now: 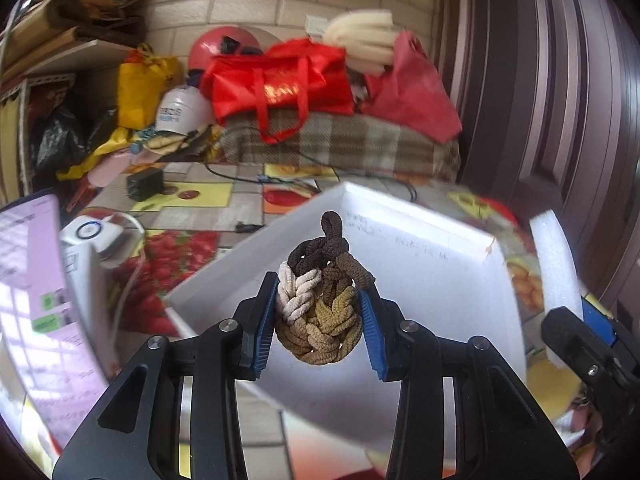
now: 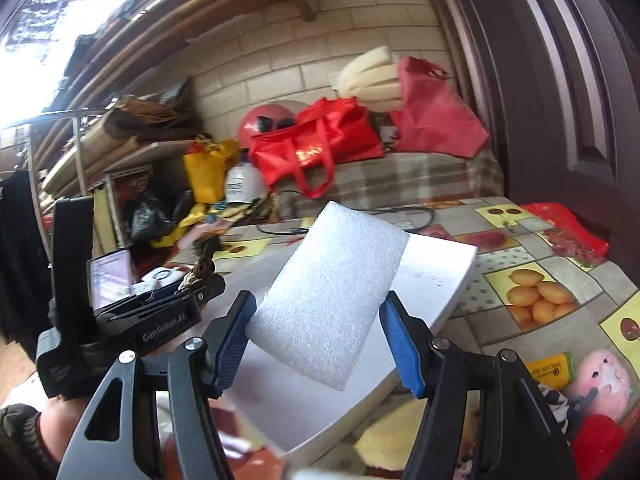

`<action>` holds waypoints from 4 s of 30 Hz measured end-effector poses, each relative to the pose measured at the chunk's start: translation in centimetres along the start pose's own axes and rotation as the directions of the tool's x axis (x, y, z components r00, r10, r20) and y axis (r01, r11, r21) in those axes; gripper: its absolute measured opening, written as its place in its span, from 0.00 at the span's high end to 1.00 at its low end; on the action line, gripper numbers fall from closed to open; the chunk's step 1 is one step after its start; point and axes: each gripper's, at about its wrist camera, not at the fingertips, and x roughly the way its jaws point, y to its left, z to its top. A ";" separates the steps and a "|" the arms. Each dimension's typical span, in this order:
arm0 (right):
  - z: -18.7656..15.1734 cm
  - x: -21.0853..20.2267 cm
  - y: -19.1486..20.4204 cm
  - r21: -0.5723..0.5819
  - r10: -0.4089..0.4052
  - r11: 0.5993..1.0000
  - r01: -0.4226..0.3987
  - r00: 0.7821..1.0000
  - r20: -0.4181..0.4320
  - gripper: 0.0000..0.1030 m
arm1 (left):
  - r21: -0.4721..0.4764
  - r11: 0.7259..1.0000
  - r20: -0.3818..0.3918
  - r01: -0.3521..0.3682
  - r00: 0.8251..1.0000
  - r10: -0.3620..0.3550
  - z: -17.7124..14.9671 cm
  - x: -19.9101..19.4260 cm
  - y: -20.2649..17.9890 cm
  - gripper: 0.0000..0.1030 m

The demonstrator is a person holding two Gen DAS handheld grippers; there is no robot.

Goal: Organize soft objects
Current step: 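Lower the rope knot into the white box with left tool while right tool drops the foam block in, then grasp the white sock with left tool while right tool grasps another white foam block, then release the white sock into the box with left tool while right tool releases the foam block there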

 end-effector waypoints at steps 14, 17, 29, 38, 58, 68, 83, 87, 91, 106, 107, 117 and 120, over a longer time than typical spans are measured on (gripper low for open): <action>0.4 2.0 0.2 -0.007 -0.036 0.999 0.036 0.998 -0.050 0.00 | 0.017 0.993 -0.051 -0.117 0.992 0.118 -0.2 1.3 -0.5 0.12; 0.4 1.5 0.2 -0.004 -0.034 0.999 0.034 0.999 -0.022 0.00 | -0.024 0.993 -0.040 -0.117 0.992 0.116 -0.1 1.0 0.2 0.02; -1.5 -3.2 2.0 -0.141 -0.036 0.990 0.032 0.999 -0.028 0.00 | 0.015 0.998 0.134 0.068 0.989 -0.070 -0.7 -3.6 -0.5 0.00; -1.8 -12.3 -5.9 -0.022 -0.159 0.987 0.161 0.985 0.074 0.00 | 0.301 0.839 -0.079 0.453 0.889 -0.451 -3.6 -7.0 -7.7 0.01; -7.1 -11.1 -11.6 -0.221 0.006 0.967 -0.131 0.870 -0.492 0.09 | 0.501 0.651 -0.416 0.571 0.818 -0.397 -8.3 -6.0 -15.2 0.18; -6.9 -13.1 -12.4 -0.174 0.070 0.969 -0.177 0.867 -0.493 0.46 | 0.485 0.626 -0.495 0.611 0.782 -0.379 -9.6 -5.8 -15.6 0.65; -2.0 -13.9 -5.9 -0.061 0.304 0.949 -0.310 0.948 -0.092 0.48 | 0.354 0.804 -0.117 0.477 0.876 -0.468 -6.0 -9.8 -9.2 0.65; -3.1 -10.7 -3.3 -0.022 0.314 0.948 -0.319 0.942 -0.122 0.48 | 0.339 0.868 -0.024 0.363 0.925 -0.378 -5.0 -9.6 -7.3 0.65; -3.1 -9.3 -1.8 -0.008 0.309 0.950 -0.313 0.942 -0.129 0.48 | 0.258 0.922 0.029 0.290 0.951 -0.308 -4.1 -8.9 -4.4 0.65; -1.8 -2.2 2.5 -0.171 0.084 0.981 -0.093 0.995 -0.060 0.48 | 0.211 0.976 0.032 0.060 0.997 -0.068 -0.5 -1.1 -0.5 0.65; -1.6 -1.6 2.7 -0.168 0.077 0.982 -0.085 0.995 -0.057 0.48 | 0.207 0.977 0.017 0.059 0.998 -0.064 -0.3 -0.4 -0.6 0.65; 0.2 4.2 1.4 -0.052 -0.010 0.999 0.004 0.993 -0.118 0.48 | 0.149 0.989 -0.074 -0.010 0.997 0.021 0.5 2.6 -0.2 0.65; 0.3 4.4 1.1 -0.033 -0.018 0.999 0.014 0.991 -0.133 0.46 | 0.187 0.982 -0.070 -0.038 0.996 0.052 0.3 2.6 -1.0 0.64</action>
